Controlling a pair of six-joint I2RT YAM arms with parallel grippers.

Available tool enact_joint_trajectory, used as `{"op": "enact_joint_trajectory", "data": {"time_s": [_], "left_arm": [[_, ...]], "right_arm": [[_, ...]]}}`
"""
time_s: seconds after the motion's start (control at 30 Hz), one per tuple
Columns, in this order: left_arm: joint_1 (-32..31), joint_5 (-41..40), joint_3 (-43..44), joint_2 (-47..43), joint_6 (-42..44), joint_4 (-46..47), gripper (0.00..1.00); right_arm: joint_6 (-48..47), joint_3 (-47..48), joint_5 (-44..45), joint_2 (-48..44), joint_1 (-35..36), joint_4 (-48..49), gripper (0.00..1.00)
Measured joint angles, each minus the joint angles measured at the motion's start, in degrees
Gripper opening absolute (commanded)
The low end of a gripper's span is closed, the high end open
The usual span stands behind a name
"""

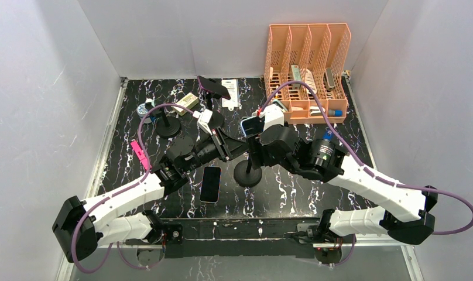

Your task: Remove the phone from the phone stand

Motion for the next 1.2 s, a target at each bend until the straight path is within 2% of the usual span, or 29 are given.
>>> {"op": "enact_joint_trajectory", "data": {"time_s": [0.17,0.43,0.53,0.6,0.8,0.97,1.0,1.03,1.2], "left_arm": [[0.0,0.04,0.0,-0.55,0.87,-0.79,0.39],[0.0,0.15,0.0,-0.68,1.25,-0.76,0.41],[0.0,0.15,0.0,-0.74,1.27,-0.76,0.37],[0.0,0.15,0.0,-0.74,1.29,-0.76,0.3],[0.0,0.11,-0.2,-1.03,1.01,-0.81,0.0],[0.02,-0.11,-1.07,-1.75,0.87,-0.35,0.0],[0.07,-0.11,-1.2,-1.86,0.85,-0.24,0.0],[0.13,-0.07,-1.42,-1.92,0.72,0.0,0.0],[1.01,0.87,-2.69,-1.97,-0.42,2.16,0.0]], "right_arm": [[-0.02,-0.76,-0.22,-0.72,0.13,0.55,0.55],[-0.02,-1.03,-0.26,-0.94,0.13,0.87,0.51],[-0.04,-1.03,-0.26,-0.94,0.13,0.9,0.5],[-0.02,-1.03,-0.24,-0.94,0.13,0.87,0.48],[0.13,-1.38,-0.13,-1.03,0.13,0.92,0.36],[0.76,-2.71,0.2,-1.97,0.42,1.97,0.18],[0.94,-2.95,0.33,-2.1,0.52,2.25,0.07],[1.09,-3.02,0.46,-2.16,0.59,2.36,0.01],[2.16,-3.41,0.66,-2.16,0.61,2.78,0.01]]}}
